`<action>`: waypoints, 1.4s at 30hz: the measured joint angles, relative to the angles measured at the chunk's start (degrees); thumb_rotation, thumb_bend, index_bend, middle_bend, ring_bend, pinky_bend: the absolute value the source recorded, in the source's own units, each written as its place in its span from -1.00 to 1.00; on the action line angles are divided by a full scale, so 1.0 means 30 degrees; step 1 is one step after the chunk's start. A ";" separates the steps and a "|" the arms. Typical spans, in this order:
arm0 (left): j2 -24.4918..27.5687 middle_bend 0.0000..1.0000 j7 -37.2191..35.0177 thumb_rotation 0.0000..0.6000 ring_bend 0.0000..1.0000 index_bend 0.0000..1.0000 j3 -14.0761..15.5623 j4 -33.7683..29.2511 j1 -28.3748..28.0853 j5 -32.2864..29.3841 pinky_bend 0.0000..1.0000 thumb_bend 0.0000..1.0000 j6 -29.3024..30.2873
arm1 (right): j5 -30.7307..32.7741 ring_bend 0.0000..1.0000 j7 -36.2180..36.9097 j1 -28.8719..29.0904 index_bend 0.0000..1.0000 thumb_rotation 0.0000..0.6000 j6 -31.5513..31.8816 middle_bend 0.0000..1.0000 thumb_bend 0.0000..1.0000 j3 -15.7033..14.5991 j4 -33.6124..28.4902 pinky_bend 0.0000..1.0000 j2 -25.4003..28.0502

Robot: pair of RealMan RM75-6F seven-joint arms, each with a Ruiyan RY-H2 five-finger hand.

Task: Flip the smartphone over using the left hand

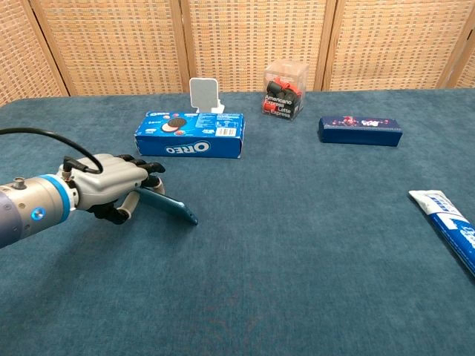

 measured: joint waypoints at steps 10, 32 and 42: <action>-0.1116 -1.00 0.0602 1.00 -1.00 -1.00 -0.0959 0.1093 -0.1744 -0.1140 -1.00 0.53 0.0137 | 0.0046 -1.00 -0.0133 0.0074 -0.84 1.00 -0.0192 -1.00 -1.00 -0.0036 0.0048 -1.00 -0.0082; 0.2233 -1.00 -1.0239 1.00 -1.00 -1.00 -0.0940 -0.0096 0.1054 0.7358 -1.00 -1.00 0.4854 | -0.0133 -1.00 -0.0060 0.0038 -0.84 1.00 -0.0047 -1.00 -1.00 -0.0091 -0.0107 -1.00 0.0009; 0.8341 -1.00 -1.3922 1.00 -1.00 -1.00 0.1572 -0.4049 0.6506 0.9444 -1.00 -1.00 0.9477 | -0.0376 -1.00 -0.0216 -0.0105 -0.83 1.00 0.0416 -1.00 -1.00 -0.0101 -0.0372 -1.00 0.0131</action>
